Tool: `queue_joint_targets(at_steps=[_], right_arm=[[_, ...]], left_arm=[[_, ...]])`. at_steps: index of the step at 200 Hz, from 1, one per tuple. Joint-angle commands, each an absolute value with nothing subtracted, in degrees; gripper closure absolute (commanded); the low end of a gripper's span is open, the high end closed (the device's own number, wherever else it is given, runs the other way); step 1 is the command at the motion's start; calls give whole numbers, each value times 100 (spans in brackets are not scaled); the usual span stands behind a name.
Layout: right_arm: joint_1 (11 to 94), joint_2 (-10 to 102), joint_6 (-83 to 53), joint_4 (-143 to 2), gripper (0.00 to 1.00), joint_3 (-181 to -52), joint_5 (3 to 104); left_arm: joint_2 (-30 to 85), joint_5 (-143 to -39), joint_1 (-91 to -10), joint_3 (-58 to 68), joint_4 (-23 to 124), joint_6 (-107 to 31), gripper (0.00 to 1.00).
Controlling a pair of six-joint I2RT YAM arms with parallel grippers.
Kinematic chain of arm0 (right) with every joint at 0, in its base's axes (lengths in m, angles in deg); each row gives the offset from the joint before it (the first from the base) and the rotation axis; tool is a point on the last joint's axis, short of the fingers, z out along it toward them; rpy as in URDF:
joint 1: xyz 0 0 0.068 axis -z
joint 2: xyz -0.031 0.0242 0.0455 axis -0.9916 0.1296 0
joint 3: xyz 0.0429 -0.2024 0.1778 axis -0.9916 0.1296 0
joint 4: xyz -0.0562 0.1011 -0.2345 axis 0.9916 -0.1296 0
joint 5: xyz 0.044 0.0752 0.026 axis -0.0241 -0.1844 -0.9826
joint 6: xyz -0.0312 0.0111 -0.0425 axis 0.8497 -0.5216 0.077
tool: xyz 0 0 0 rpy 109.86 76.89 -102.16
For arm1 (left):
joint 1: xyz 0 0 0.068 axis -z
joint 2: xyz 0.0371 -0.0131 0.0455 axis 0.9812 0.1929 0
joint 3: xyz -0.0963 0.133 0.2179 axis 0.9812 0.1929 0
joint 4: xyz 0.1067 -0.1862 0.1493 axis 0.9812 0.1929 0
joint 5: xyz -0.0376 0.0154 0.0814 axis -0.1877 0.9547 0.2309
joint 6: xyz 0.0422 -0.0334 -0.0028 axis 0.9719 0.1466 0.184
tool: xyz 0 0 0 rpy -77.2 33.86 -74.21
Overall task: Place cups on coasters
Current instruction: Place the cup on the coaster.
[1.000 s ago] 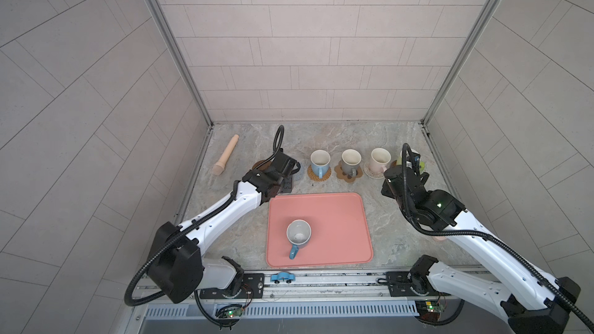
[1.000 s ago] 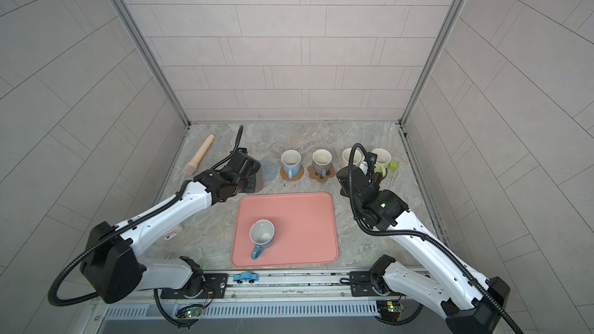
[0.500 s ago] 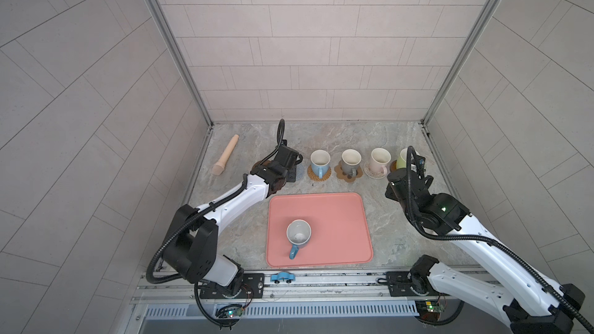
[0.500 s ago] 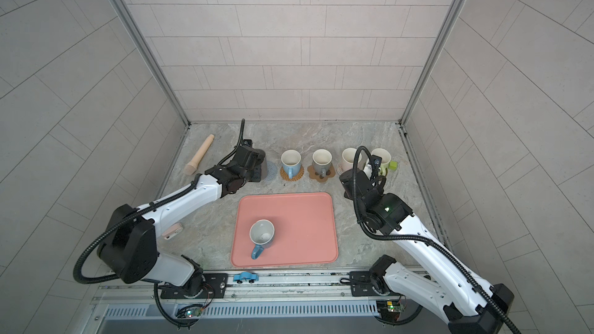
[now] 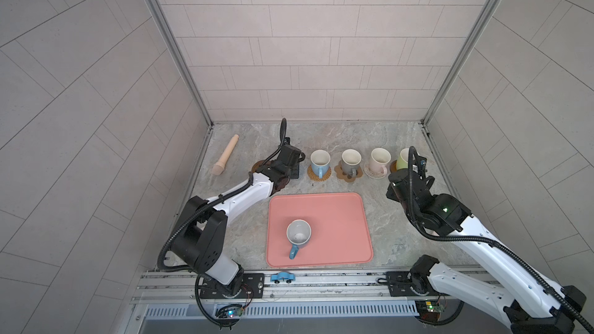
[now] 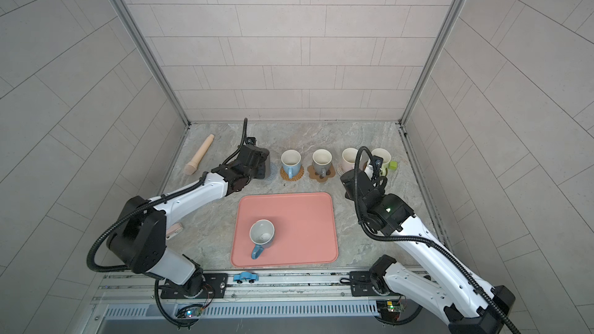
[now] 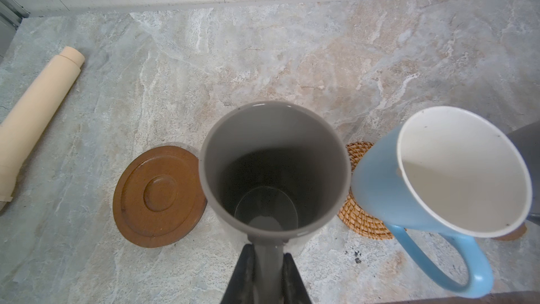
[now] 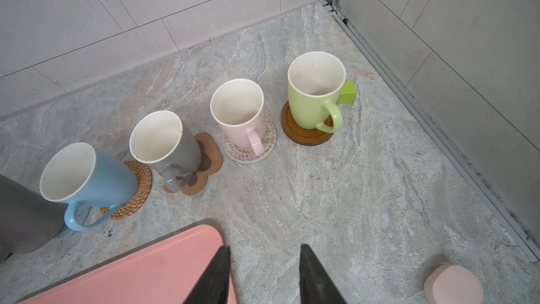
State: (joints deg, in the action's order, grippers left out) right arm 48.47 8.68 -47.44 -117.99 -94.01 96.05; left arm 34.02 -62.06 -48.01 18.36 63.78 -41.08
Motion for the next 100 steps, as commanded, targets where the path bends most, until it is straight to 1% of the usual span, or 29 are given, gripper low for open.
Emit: queue_joint_targets(at_steps=[1, 34, 100], right_arm=[[4864, 789, -4840, -11906, 58, -9357, 9771], [4876, 793, -4830, -11909, 58, -9354, 9775], [4879, 788, -4841, -11911, 58, -9355, 9790]], left_arm=[[3431, -5937, -4845, 1591, 5722, -4089, 88], [3483, -5881, -4847, 1606, 5570, -4099, 92], [3481, -5884, -4872, 1775, 5055, -4049, 92]])
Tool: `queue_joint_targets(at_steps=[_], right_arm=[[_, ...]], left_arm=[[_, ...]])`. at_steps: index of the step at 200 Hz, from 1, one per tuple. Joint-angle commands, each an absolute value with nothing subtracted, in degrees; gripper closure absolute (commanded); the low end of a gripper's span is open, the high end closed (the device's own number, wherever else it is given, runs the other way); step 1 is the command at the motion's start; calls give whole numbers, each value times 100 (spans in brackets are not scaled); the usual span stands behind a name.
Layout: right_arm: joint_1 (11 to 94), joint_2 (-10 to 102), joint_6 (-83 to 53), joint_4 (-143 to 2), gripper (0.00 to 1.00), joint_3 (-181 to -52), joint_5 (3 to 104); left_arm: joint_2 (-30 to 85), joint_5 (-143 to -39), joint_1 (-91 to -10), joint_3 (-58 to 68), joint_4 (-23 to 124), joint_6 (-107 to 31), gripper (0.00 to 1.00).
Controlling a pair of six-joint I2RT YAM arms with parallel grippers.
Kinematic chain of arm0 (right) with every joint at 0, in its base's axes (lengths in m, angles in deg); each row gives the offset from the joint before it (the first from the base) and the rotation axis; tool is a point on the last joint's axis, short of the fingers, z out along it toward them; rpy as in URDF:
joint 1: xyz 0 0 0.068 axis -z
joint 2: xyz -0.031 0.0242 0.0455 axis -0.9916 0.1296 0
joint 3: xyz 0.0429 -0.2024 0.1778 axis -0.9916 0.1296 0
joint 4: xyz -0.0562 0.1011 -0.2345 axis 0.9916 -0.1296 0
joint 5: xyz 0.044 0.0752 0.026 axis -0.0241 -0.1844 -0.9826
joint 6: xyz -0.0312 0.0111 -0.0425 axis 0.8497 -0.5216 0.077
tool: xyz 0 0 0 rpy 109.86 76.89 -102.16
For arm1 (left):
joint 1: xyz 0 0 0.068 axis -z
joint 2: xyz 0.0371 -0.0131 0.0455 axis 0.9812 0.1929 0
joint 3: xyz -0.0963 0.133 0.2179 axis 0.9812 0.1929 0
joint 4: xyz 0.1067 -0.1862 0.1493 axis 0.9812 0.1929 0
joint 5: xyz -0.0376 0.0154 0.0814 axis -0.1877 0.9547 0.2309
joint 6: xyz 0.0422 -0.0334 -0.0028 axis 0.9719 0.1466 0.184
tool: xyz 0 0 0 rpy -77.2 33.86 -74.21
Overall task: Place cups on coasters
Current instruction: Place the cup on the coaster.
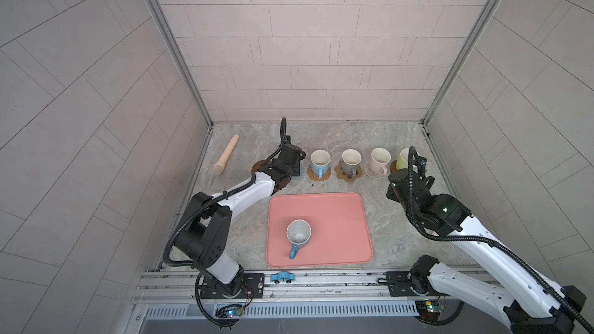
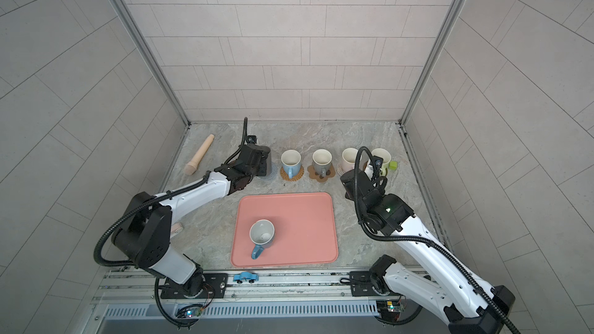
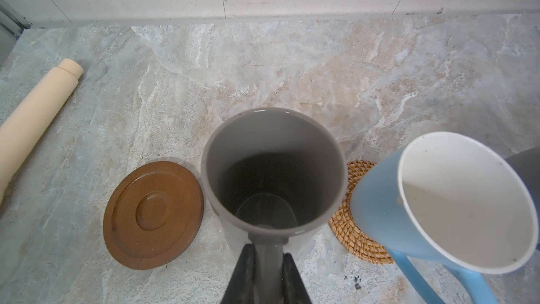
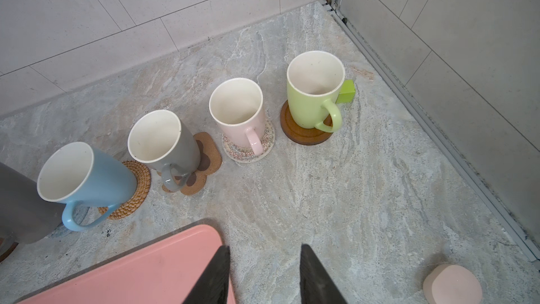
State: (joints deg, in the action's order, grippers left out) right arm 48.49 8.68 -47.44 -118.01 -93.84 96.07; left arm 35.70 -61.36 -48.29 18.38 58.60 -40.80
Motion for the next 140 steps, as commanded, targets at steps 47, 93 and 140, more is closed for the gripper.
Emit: queue_joint_targets(at_steps=[47, 93, 140], right_arm=[[4887, 803, -4839, -11936, 58, -9354, 9778], [4885, 790, -4840, -11941, 58, -9358, 9781], [4884, 724, -4839, -11952, 58, -9319, 9795]], left_arm=[[3660, -5940, -4939, 1768, 4816, -4050, 93], [3803, -5963, -4952, 1750, 4710, -4023, 93], [3728, -6097, -4951, 1987, 4652, -4119, 93]])
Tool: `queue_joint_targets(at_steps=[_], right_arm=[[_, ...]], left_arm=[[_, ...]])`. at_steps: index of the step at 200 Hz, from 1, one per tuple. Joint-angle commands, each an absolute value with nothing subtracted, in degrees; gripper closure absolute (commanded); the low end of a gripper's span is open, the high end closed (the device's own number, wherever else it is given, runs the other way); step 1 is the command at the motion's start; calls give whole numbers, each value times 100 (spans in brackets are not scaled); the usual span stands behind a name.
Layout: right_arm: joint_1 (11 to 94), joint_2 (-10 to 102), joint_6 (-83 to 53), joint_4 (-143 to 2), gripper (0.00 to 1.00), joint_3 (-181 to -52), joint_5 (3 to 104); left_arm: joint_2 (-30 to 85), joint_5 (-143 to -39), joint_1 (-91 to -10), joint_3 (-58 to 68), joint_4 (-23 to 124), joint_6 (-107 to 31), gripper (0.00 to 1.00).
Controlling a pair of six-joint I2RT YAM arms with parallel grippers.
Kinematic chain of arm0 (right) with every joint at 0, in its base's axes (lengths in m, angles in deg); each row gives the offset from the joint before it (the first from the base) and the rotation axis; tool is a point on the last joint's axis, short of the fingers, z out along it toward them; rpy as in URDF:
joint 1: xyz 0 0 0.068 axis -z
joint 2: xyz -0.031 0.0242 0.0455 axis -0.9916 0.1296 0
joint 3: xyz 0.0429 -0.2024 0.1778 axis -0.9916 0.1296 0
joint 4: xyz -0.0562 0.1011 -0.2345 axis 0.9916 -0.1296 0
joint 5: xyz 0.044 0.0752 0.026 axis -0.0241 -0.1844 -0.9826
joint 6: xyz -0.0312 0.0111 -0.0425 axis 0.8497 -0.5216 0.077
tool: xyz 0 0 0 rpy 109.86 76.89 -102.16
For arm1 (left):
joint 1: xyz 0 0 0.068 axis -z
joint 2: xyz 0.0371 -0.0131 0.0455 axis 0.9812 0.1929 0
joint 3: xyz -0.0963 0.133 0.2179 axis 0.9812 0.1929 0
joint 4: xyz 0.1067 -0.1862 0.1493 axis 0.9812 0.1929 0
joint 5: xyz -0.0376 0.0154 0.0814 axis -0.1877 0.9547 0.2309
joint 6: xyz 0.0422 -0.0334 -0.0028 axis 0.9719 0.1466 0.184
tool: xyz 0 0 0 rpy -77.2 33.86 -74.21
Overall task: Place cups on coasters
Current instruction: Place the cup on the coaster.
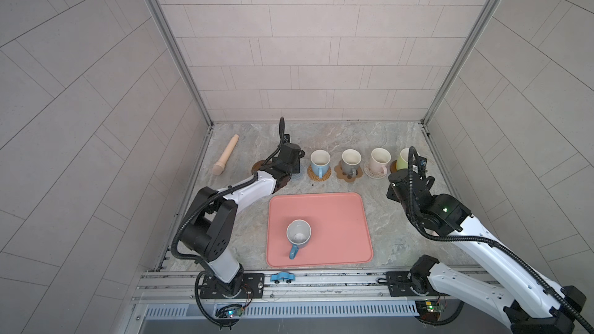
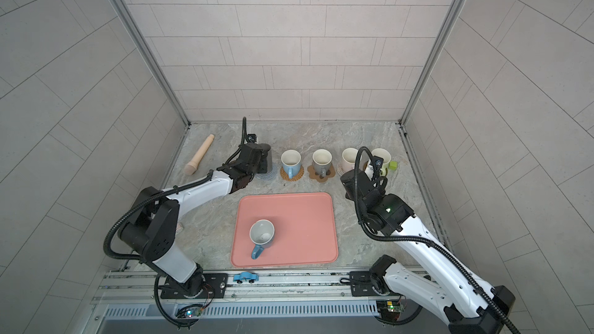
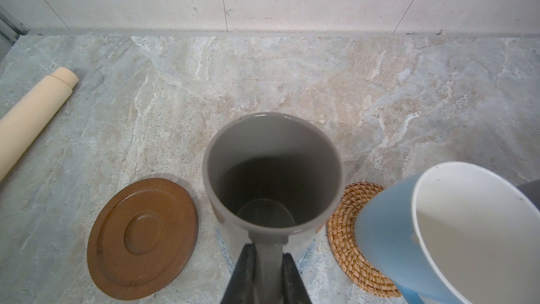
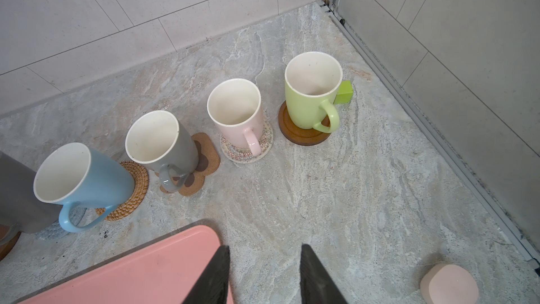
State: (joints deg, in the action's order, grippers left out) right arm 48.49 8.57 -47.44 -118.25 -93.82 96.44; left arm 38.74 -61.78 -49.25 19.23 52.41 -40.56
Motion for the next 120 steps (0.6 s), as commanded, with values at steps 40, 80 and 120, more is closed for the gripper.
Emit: queue_joint_targets(at_steps=[40, 80, 120], right_arm=[[4885, 673, -4858, -11941, 58, -9261, 9769], [4884, 560, -4856, -11925, 58, -9192, 9774], [4882, 442, -4884, -11864, 58, -9062, 9773]], left_arm=[[3639, -6292, -4955, 2233, 4648, -4146, 93], [3467, -6451, -4942, 2493, 4661, -4221, 93], [3297, -6460, -4868, 2713, 4758, -4344, 90]])
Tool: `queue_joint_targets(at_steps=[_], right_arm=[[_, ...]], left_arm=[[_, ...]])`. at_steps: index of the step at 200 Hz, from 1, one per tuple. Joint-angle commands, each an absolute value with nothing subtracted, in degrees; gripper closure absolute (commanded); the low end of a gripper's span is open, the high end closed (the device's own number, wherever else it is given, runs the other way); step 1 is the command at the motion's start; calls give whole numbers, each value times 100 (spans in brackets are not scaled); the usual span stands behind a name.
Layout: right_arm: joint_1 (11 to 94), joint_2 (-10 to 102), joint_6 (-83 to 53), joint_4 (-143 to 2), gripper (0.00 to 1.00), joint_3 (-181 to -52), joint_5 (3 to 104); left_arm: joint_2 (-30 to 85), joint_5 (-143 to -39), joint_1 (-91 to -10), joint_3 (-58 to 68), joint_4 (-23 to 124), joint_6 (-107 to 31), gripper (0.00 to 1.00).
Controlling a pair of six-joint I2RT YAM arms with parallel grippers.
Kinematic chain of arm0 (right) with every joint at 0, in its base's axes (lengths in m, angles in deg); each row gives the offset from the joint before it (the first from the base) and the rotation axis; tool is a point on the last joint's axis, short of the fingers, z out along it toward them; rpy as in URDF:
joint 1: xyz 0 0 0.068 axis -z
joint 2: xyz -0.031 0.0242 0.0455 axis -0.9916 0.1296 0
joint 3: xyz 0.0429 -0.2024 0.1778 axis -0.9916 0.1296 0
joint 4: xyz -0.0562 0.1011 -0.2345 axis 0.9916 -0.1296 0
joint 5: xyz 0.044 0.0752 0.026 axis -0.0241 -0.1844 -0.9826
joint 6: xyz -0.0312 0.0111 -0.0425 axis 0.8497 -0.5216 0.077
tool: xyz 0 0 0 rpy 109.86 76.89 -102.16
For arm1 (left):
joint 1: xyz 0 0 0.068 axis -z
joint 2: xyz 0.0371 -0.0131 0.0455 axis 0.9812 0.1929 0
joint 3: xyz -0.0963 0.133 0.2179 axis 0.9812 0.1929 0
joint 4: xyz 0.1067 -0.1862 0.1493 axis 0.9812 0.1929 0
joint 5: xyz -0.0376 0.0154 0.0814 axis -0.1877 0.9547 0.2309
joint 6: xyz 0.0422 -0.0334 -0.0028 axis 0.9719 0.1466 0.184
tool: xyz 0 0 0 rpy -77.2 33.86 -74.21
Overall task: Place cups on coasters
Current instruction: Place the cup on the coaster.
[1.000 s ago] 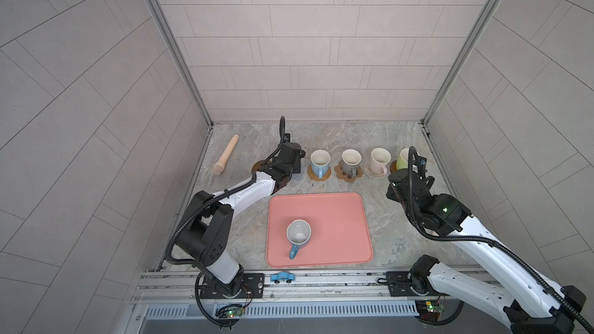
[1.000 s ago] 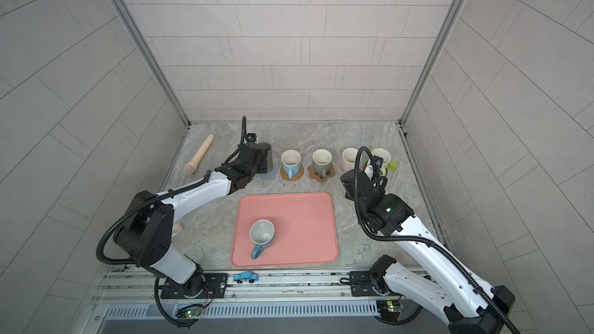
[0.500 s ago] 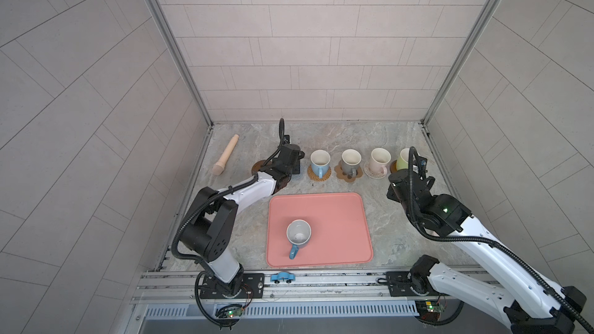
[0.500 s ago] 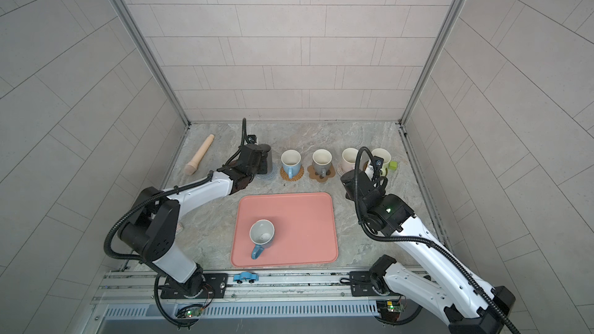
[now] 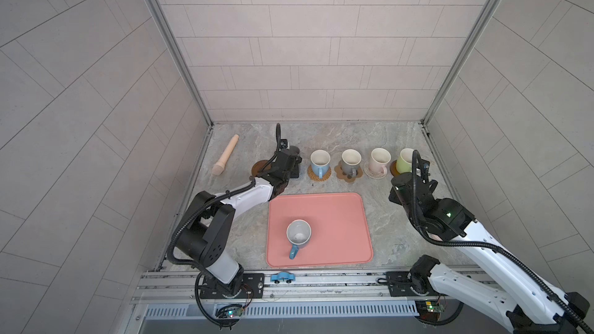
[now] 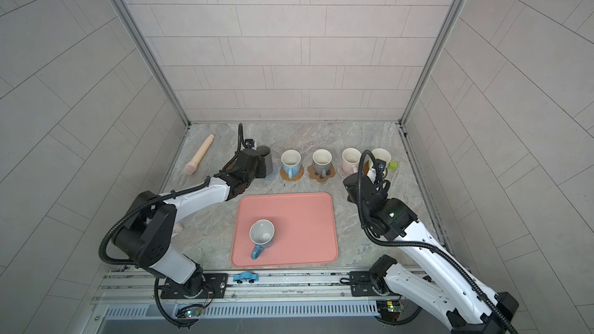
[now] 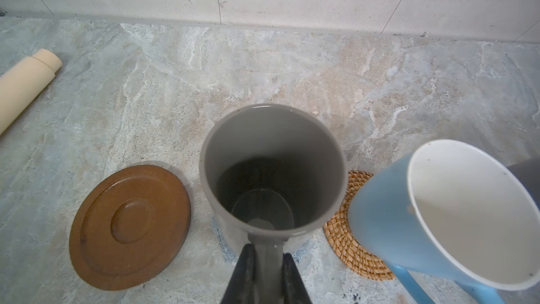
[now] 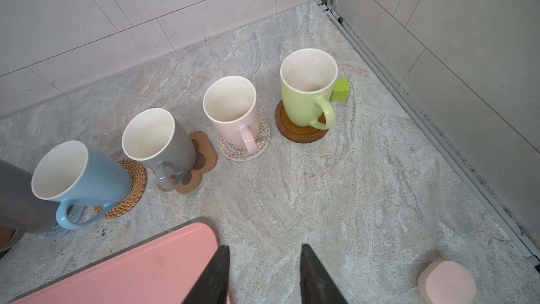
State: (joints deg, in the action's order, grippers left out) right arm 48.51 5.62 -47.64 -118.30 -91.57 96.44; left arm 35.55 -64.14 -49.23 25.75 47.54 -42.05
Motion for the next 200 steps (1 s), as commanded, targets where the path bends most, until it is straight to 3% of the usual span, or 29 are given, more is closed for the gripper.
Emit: queue_joint_targets(at_steps=[1, 61, 200], right_arm=[[4881, 442, -4888, -11867, 58, -9061, 9776], [4888, 363, -4912, -11844, 57, -8981, 9770], [4888, 195, -4972, -11854, 57, -8851, 9772]], left_arm=[[3288, -6456, -4866, 2715, 4760, -4349, 90], [3221, -6390, -4671, 2753, 5217, -4485, 75], [2982, -6386, -4503, 2822, 5576, -4902, 60]])
